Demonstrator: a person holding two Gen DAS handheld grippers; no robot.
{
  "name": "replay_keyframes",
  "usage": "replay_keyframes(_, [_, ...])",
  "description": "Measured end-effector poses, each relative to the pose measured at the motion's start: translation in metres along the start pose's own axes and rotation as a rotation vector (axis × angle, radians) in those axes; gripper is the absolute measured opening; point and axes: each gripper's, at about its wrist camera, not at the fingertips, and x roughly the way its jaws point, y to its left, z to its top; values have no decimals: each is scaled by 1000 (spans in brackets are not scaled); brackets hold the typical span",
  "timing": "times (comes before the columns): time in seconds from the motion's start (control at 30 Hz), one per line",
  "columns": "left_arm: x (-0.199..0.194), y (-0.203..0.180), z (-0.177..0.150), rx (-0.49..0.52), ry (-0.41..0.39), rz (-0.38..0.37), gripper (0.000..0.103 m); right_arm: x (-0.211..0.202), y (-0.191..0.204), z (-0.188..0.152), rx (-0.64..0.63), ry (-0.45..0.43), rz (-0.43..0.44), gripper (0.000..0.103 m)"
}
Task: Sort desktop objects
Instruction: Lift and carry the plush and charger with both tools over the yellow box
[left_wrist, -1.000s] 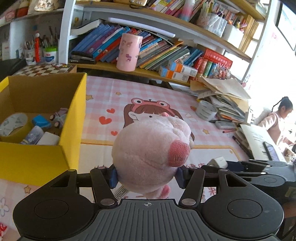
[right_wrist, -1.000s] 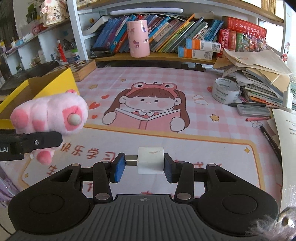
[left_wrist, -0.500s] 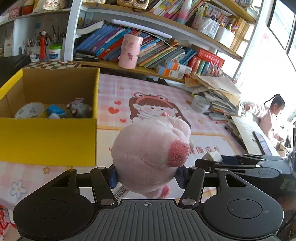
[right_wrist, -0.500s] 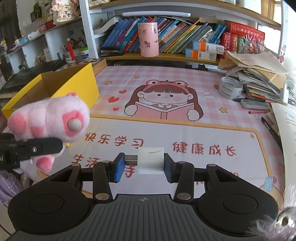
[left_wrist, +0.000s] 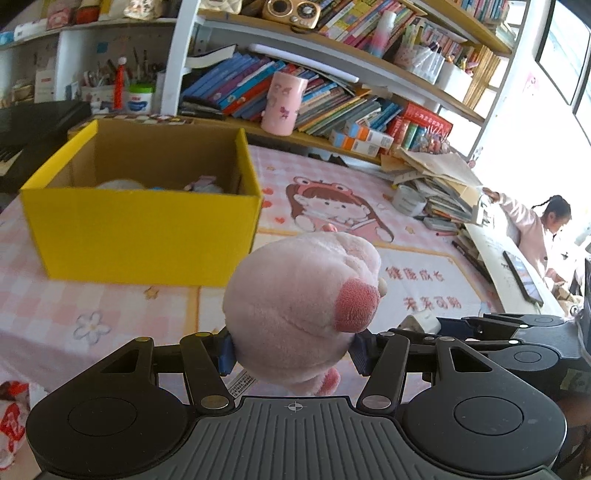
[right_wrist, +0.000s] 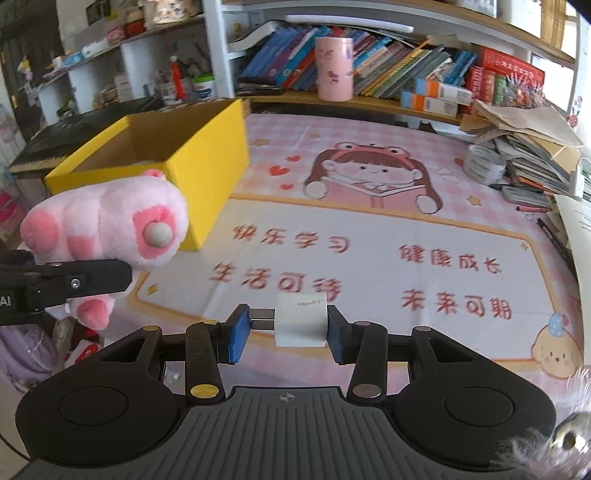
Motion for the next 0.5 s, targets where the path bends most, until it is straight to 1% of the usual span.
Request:
replay_keyframes(0.23, [-27, 22, -20, 10, 21, 12, 57, -6, 35, -19, 7, 7, 26, 40])
replay_keyframes(0.5, [-53, 55, -34, -26, 18, 40, 57, -6, 83, -32, -28, 21, 71, 40])
